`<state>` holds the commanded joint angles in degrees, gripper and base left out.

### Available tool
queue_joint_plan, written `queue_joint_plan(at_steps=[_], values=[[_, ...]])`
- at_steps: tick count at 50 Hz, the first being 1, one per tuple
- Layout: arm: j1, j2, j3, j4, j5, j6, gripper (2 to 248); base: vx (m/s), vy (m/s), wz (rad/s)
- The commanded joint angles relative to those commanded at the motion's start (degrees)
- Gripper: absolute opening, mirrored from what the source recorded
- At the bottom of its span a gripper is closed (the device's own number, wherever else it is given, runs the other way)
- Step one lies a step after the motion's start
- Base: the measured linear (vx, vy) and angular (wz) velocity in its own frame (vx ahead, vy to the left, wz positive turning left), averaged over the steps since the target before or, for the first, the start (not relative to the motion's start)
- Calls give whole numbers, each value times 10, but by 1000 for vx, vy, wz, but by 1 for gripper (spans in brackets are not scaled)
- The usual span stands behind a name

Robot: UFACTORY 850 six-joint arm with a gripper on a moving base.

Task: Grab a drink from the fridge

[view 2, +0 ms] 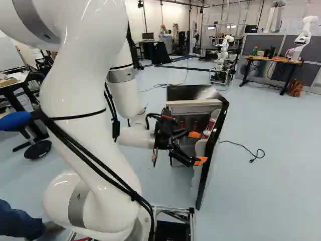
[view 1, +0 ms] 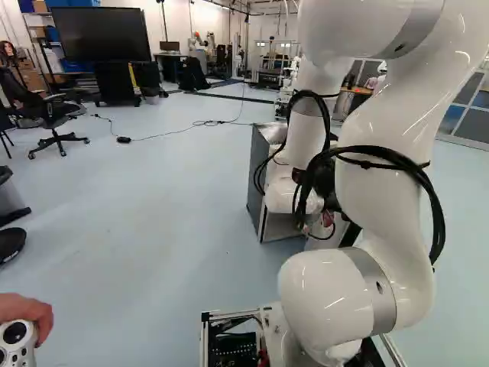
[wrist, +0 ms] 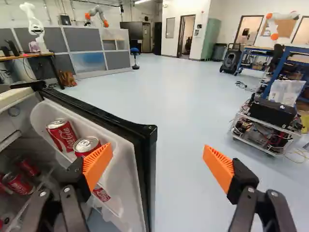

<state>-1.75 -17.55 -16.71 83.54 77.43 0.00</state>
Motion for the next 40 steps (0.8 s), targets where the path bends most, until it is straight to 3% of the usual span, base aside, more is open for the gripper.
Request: queue_joint_plan(at_steps=[14, 40], values=[[-47, -4, -8, 4, 22, 0, 247, 0, 0, 0], [-147, -41, -75, 5, 32, 0, 247, 0, 0, 0]])
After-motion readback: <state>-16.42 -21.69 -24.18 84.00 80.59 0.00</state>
